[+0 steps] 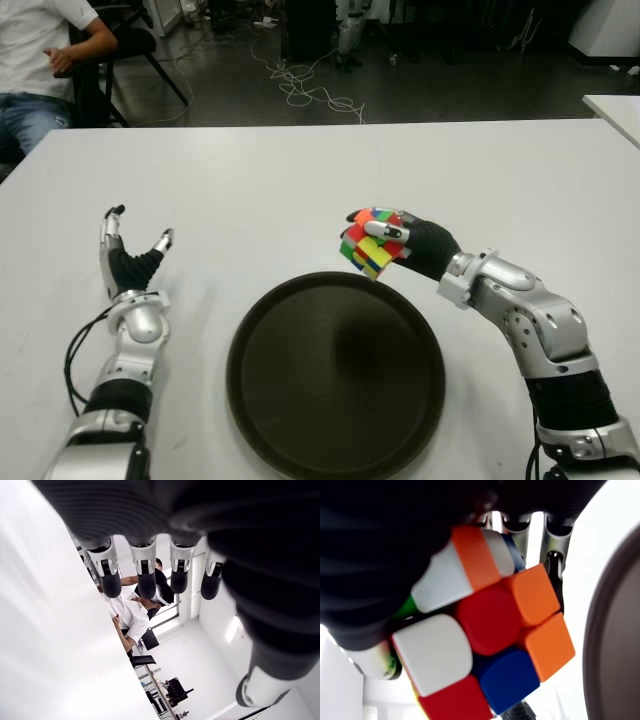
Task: Pick up the Rubik's Cube and put it in the plate
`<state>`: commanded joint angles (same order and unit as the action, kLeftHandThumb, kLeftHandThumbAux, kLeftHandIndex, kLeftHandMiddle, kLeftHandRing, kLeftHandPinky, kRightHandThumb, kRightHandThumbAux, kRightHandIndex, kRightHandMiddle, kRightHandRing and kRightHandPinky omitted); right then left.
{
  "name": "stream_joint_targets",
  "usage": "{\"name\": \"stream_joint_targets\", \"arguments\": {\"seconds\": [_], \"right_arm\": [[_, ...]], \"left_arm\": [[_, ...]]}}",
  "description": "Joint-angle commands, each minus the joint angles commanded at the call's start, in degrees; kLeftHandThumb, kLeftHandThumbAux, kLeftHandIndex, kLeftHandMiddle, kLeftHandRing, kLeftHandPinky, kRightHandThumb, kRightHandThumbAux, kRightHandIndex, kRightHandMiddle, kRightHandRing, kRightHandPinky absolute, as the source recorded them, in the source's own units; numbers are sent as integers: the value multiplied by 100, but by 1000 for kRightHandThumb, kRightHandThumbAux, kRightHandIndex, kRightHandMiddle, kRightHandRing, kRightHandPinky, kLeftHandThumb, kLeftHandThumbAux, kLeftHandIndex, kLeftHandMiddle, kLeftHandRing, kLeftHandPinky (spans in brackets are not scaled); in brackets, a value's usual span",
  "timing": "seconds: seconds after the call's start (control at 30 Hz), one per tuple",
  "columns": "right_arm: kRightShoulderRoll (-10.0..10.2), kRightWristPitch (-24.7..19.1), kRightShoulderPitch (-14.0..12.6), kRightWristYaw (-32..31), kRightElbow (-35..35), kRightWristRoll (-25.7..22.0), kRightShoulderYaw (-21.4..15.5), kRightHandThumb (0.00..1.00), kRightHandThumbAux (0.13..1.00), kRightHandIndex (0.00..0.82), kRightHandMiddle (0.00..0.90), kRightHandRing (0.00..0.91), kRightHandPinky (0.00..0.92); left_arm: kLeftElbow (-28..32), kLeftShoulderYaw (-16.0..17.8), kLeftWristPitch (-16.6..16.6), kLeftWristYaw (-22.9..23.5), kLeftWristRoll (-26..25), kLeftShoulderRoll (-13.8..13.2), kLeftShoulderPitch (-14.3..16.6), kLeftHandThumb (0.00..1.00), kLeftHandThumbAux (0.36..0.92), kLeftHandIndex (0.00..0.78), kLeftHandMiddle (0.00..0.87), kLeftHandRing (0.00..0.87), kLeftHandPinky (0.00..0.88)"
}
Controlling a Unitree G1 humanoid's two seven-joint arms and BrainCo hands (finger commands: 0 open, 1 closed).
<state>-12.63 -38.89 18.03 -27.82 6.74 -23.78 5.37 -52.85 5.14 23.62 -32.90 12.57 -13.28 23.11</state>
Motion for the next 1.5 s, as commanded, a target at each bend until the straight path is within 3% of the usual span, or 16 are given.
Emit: {"name": "stream_joint_targets", "arguments": {"seconds": [0.5, 0.83, 1.1, 1.5], "right_arm": [[-189, -274, -76, -306, 390, -43, 289, 714, 716, 440, 816, 813, 803], [-222, -100, -90, -432, 456, 81, 524, 709, 718, 440, 822, 813, 790], [-254, 535, -121, -646, 383, 383, 746, 706, 718, 440, 826, 817, 790], [-259, 1145, -144, -763, 263, 795, 919, 702, 719, 440, 832, 832, 815]], "left_arm": [[53, -18, -27, -24, 35, -16, -34, 0, 712, 52, 74, 61, 46], [50, -12, -11, 10, 11, -21, -54, 0, 705, 47, 64, 51, 40], [-30, -48, -15, -10, 66, -56, -43, 0, 708, 59, 90, 74, 53], [24, -25, -15, -30, 18, -36, -47, 0, 742, 57, 75, 56, 33]]}}
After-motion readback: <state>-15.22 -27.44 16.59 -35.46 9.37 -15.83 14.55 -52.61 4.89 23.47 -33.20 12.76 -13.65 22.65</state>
